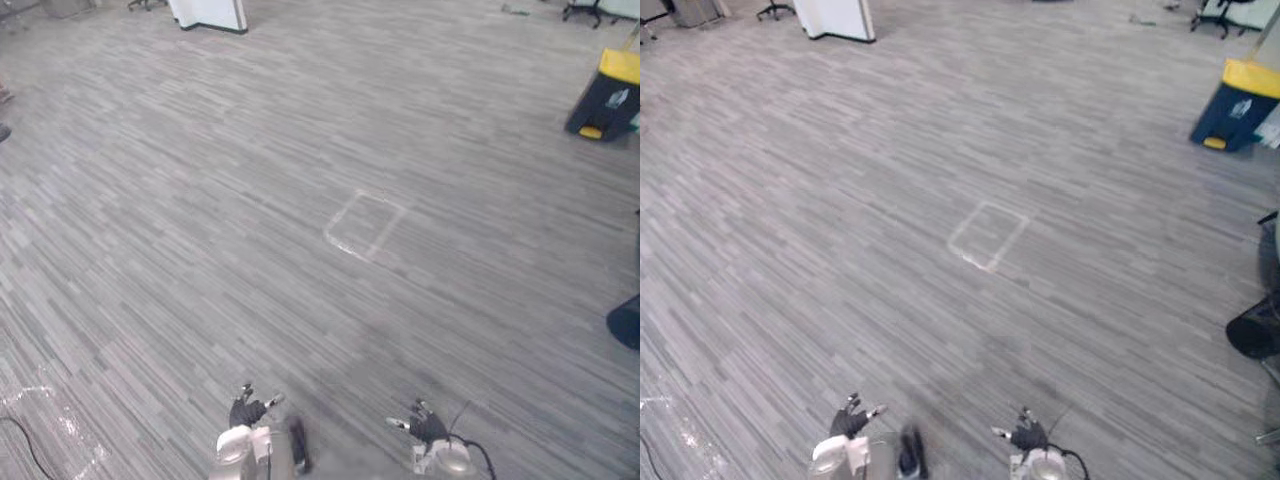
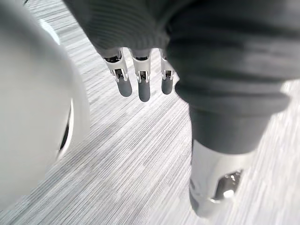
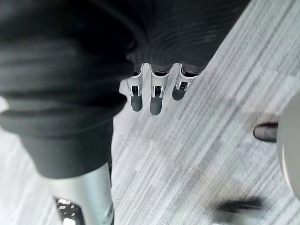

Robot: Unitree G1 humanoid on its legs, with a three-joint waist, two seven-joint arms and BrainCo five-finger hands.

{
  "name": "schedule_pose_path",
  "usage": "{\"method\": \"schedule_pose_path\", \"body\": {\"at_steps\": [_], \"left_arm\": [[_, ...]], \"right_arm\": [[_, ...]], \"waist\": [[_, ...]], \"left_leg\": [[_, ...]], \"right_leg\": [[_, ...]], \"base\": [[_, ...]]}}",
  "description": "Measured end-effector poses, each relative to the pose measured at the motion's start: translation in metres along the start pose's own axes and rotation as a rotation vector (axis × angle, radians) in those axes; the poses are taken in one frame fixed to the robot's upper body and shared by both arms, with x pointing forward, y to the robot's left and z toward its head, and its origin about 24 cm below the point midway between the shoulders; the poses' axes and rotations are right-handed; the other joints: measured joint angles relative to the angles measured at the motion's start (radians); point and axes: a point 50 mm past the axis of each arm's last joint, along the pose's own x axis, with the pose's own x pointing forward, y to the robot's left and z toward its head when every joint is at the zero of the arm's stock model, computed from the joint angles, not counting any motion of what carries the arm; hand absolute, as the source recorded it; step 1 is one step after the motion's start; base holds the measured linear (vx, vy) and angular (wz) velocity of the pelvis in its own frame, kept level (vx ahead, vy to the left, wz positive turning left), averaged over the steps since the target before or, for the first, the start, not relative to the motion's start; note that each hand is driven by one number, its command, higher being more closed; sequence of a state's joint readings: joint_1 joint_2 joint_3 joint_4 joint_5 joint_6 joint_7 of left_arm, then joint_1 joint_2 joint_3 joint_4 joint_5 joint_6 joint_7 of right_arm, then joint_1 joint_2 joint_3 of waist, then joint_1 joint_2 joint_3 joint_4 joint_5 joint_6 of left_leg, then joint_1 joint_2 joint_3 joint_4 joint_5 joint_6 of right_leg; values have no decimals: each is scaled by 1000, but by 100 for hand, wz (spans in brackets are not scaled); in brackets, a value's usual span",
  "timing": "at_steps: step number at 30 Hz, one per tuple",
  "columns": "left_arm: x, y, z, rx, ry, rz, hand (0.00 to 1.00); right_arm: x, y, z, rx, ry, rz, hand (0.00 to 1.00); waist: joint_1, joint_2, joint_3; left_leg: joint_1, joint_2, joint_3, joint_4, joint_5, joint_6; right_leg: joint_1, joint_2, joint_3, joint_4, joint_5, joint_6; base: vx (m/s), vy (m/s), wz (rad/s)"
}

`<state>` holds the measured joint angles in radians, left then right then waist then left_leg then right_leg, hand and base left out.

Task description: Organize the slippers on the shoe rack

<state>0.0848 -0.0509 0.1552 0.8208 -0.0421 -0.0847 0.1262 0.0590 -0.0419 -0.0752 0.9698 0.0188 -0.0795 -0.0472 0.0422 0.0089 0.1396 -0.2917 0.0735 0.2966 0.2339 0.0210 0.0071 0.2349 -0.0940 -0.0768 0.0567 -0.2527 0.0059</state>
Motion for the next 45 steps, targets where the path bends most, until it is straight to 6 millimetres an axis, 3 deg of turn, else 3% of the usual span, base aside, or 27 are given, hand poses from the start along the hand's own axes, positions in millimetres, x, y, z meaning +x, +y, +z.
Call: {"method": "schedule_pose_path", "body": {"at_steps": [4,5,6,7,8,9,12,14,15,16,17,18,19,22,23,24,27,31,32,33,34,35,37,39,41,43,45], "left_arm": [[3,6,1,40,9,1,0],[3,6,-1,49,14,-2,0],[2,7,-4,53,22,-3,0],[1,6,-5,58,25,-6,0],[0,9,-8,61,35,0,0],[0,9,-9,59,39,1,0],[0,8,-8,55,37,0,0],[-1,7,-10,53,42,-2,0],[0,6,-10,54,43,-3,0],[0,6,-13,61,60,-7,0],[-1,5,-17,69,80,-10,0],[-1,4,-19,72,91,-14,0],[-2,-5,-23,67,108,-33,0],[-2,-9,-21,67,100,-50,0],[-1,-8,-17,47,83,-43,0],[-1,-4,-15,37,74,-32,0],[-3,4,-15,11,57,-4,0],[-3,5,-7,10,17,-4,0],[-3,4,-6,11,13,-5,0],[-3,3,-6,13,12,-9,0],[-3,3,-7,15,14,-10,0],[-3,2,-8,20,14,-14,0],[-1,10,-8,46,21,0,0],[1,12,-5,55,15,2,0],[0,14,-9,59,39,8,0],[-1,11,-13,57,63,4,0],[0,8,-12,60,57,-6,0]], "right_arm": [[-2,8,-7,9,23,21,0],[-2,8,-6,0,22,23,0],[-1,9,-3,-1,12,25,0],[-1,9,-2,0,6,25,0],[-1,10,3,-3,-17,30,0],[-1,10,7,-2,-39,31,0],[-1,13,17,7,-87,35,0],[-1,14,18,11,-94,39,0],[-1,14,19,11,-97,39,0],[0,16,20,11,-97,43,0],[0,15,18,10,-90,41,0],[0,13,20,6,-95,37,0],[1,6,22,-7,-101,21,0],[2,0,24,-15,-107,9,0],[0,1,21,-15,-99,11,0],[0,1,19,-17,-95,12,0],[-2,2,14,-8,-79,12,0],[-2,2,8,9,-54,10,0],[-3,2,7,17,-46,5,0],[-3,2,6,17,-39,4,0],[-3,2,5,17,-35,4,0],[-3,2,-2,13,-5,4,0],[-4,10,-5,27,6,19,0],[-5,16,-6,38,1,31,0],[-5,18,-2,39,-14,40,0],[-5,20,4,46,-47,45,0],[-5,21,10,50,-74,46,0]], "waist": [[-12,-50,-25],[-11,-58,-21],[-14,-59,-17],[-16,-60,-14],[-24,-64,-9],[-35,-56,-5],[-42,-45,0],[-50,-48,-1],[-53,-49,-1],[-60,-59,-2],[-69,-62,-3],[-76,-59,-5],[-78,-8,-11],[-88,19,-9],[-90,23,-5],[-84,24,-2],[-59,23,-1],[-35,7,-1],[-33,-5,-2],[-31,-5,-2],[-31,-3,-4],[-26,-2,-17],[-39,-41,-47],[-42,-77,-45],[-41,-80,-36],[-43,-67,-28],[-51,-56,-27]], "left_leg": [[27,-58,1,15,-64,44],[89,-77,1,17,-119,46],[164,-87,-2,6,-158,49],[192,-90,-1,4,-172,51],[271,-101,-4,-5,-195,53],[332,-101,-3,-20,-200,59],[450,-75,-5,-99,-232,36],[510,-53,-7,-144,-263,11],[518,-50,-8,-150,-270,4],[547,-55,-19,-168,-294,-24],[566,-62,-43,-172,-300,-32],[578,-55,-60,-175,-300,-32],[588,-18,-78,-162,-297,-35],[512,23,-123,81,-287,-52],[391,77,-152,413,-198,-109],[332,115,-157,574,-135,-124],[157,179,-126,837,-211,-99],[32,142,-62,556,-287,-67],[1,78,-108,357,-271,-71],[-2,27,-180,162,-211,-89],[-1,19,-203,121,-195,-94],[7,-3,-269,67,-48,-111],[17,-34,-228,73,-94,-82],[55,-37,-158,124,-147,-35],[183,-40,-81,126,-203,4],[305,-38,-26,75,-221,12],[360,-29,3,30,-253,13]], "right_leg": [[-31,-60,55,133,52,57],[-96,-64,105,347,80,96],[-185,-65,139,612,185,148],[-225,-68,151,717,194,151],[-319,-71,157,933,148,117],[-395,-64,143,1008,98,98],[-514,-43,50,908,16,67],[-575,-24,-19,682,9,52],[-582,-18,-28,630,18,48],[-586,10,-29,377,115,20],[-581,20,-8,339,224,-5],[-579,30,-4,359,212,-9],[-569,44,-30,374,180,-26],[-507,61,-54,379,107,-44],[-408,86,-65,320,80,-58],[-352,103,-61,290,69,-69],[-192,139,-9,211,10,-94],[-85,93,70,148,-7,-65],[-50,52,115,124,-20,-44],[-35,28,154,107,-29,-29],[-33,25,165,106,-32,-24],[-20,14,228,101,-46,-8],[-51,-25,279,159,-36,-15],[-119,-38,331,343,-8,25],[-269,-28,341,741,62,101],[-390,-31,237,940,27,82],[-452,-30,138,950,7,67]], "base": [[569,253,23],[518,223,-3],[510,217,-5],[494,177,0],[472,130,10],[469,111,13],[450,42,18],[408,-67,24],[451,-149,26],[493,-180,28],[493,-180,28],[539,-176,16],[523,-167,9],[502,-200,15],[563,-229,4],[465,-187,-8],[441,-77,-43],[473,82,-72],[671,294,-88],[561,263,-91],[556,387,-114],[462,349,-100],[554,380,-75],[503,298,-71],[420,257,-115],[352,225,-107],[186,100,-55]]}}
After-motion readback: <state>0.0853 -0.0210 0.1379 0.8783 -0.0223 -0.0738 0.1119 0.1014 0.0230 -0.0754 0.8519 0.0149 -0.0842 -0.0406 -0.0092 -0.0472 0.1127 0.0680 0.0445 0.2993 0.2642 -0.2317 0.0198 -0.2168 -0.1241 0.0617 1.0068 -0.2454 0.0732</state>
